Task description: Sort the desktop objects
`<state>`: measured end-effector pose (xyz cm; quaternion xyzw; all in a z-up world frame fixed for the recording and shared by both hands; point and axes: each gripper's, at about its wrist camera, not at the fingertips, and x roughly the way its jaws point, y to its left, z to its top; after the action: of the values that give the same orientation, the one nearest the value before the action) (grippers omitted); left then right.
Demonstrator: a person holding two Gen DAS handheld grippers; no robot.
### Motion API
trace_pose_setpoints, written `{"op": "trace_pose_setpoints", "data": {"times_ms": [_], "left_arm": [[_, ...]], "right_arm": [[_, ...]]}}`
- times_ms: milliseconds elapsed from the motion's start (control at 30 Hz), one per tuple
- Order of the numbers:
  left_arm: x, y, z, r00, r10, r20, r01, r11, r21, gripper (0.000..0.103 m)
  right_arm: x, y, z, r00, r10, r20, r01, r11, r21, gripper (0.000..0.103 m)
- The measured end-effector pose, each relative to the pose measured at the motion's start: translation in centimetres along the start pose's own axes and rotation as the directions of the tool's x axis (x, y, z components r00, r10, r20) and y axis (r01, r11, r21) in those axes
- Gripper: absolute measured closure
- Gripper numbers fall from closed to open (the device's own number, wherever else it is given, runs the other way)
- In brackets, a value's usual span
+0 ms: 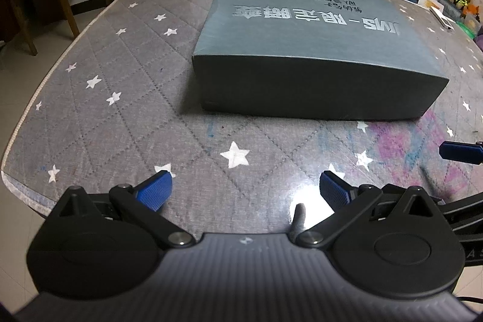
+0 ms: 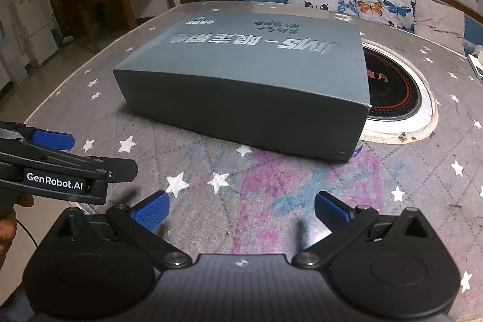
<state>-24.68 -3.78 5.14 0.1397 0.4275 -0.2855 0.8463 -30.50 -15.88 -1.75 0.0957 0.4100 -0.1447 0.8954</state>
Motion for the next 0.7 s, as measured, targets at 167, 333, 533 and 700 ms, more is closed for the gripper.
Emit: {"op": "trace_pose_setpoints", "data": {"times_ms": [167, 333, 533, 700], "left_arm": [[0.18, -0.4, 0.02, 1.0, 0.009, -0.002, -0.009, 1.0, 0.014, 0.0], [0.34, -0.89, 0.08, 0.999, 0.041, 0.004, -0.042, 0.998, 0.036, 0.0], [0.44, -1.0, 0.43, 0.998, 0.063, 0.012, -0.064, 0.997, 0.049, 0.0], [0.72, -0.91, 0.73, 0.997, 0.071, 0.008, -0.071, 0.996, 0.051, 0.0]], "right_arm": [[0.02, -0.05, 0.02, 1.0, -0.005, 0.003, 0.005, 1.0, -0.004, 0.0], [0.07, -0.11, -0.03, 1.0, -0.015, 0.006, 0.015, 1.0, -0.014, 0.0], [0.23, -0.1, -0.07, 0.999, -0.035, 0.01, 0.036, 0.999, -0.04, 0.0], [0.45, -0.27, -0.05, 0.999, -0.031, 0.006, 0.031, 0.999, -0.038, 0.0]]}}
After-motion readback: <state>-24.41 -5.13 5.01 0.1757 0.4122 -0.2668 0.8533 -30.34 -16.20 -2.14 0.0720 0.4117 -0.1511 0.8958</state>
